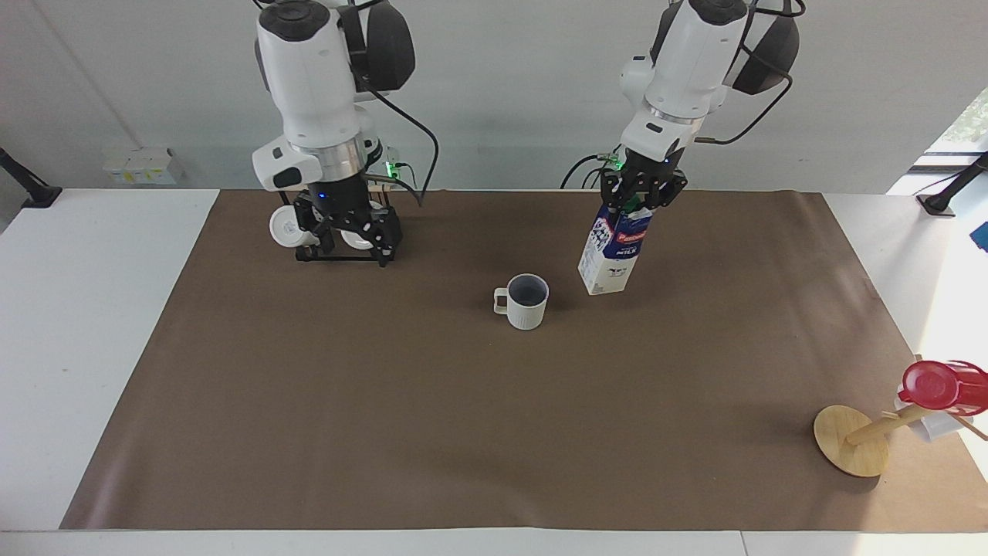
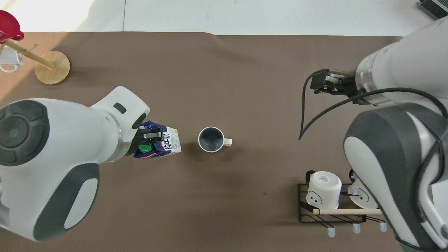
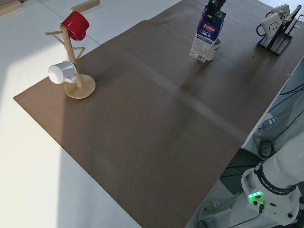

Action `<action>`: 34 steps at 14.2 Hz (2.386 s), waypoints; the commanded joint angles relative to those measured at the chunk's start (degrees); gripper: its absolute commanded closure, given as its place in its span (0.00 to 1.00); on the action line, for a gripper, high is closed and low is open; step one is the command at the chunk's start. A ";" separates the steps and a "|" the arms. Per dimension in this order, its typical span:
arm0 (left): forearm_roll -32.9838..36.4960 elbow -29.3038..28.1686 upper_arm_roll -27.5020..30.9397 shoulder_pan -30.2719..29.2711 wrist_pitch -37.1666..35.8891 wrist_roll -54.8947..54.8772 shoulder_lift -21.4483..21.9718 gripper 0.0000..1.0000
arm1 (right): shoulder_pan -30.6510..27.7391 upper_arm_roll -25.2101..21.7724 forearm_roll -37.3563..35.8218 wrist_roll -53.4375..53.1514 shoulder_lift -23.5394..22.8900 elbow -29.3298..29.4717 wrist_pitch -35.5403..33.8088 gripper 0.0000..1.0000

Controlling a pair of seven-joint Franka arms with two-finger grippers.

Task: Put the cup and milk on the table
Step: 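Lower the carton beside the mug with the left gripper while the right gripper withdraws, then open the left gripper and draw it back away from the carton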

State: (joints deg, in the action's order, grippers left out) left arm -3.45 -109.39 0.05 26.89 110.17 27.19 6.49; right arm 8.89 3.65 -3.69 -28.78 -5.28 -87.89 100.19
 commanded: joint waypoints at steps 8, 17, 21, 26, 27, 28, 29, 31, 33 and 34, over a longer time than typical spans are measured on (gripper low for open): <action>0.37 -2.40 1.00 3.61 5.22 0.67 -4.64 0.50 | -8.54 0.22 5.10 13.47 4.05 0.88 -11.14 0.00; 1.68 -6.89 1.09 3.52 10.85 1.73 -5.70 0.52 | -8.63 -0.31 2.47 18.22 5.99 -0.70 -13.96 0.00; 1.69 -6.80 1.09 3.52 10.42 2.08 -5.70 0.08 | -8.72 -0.40 1.85 18.40 6.60 -0.96 -14.85 0.00; 1.69 -1.73 1.09 2.91 4.65 1.56 -4.47 0.00 | -9.95 -0.40 3.26 17.88 6.08 -0.35 -14.40 0.00; 1.69 1.60 1.52 2.73 0.26 1.21 -4.47 0.00 | -9.95 -0.40 3.26 17.88 6.08 -0.35 -14.40 0.00; 1.78 4.68 1.88 2.03 -3.35 0.33 -4.47 0.00 | -9.95 -0.40 3.26 17.88 6.08 -0.35 -14.40 0.00; 1.69 7.32 1.71 0.20 -6.26 -2.46 -4.47 0.00 | -9.95 -0.31 3.26 17.88 6.08 -0.35 -14.40 0.00; 1.69 9.80 1.97 -2.53 -10.05 -8.09 -3.33 0.00 | -10.04 -0.31 3.26 17.88 6.08 -0.35 -14.40 0.00; 1.69 10.24 1.88 -6.92 -12.34 -13.97 -1.66 0.00 | -10.04 -0.31 3.26 17.88 6.08 -0.35 -14.40 0.00; 1.69 10.86 1.97 -8.51 -13.92 -16.09 -1.22 0.00 | -10.04 -0.31 3.26 17.88 6.08 -0.35 -14.40 0.00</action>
State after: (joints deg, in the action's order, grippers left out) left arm -2.41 -99.56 2.31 21.62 99.52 15.55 4.16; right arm -0.26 3.03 -1.22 -12.14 -0.13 -87.18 85.51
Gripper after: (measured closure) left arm 0.000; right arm 0.000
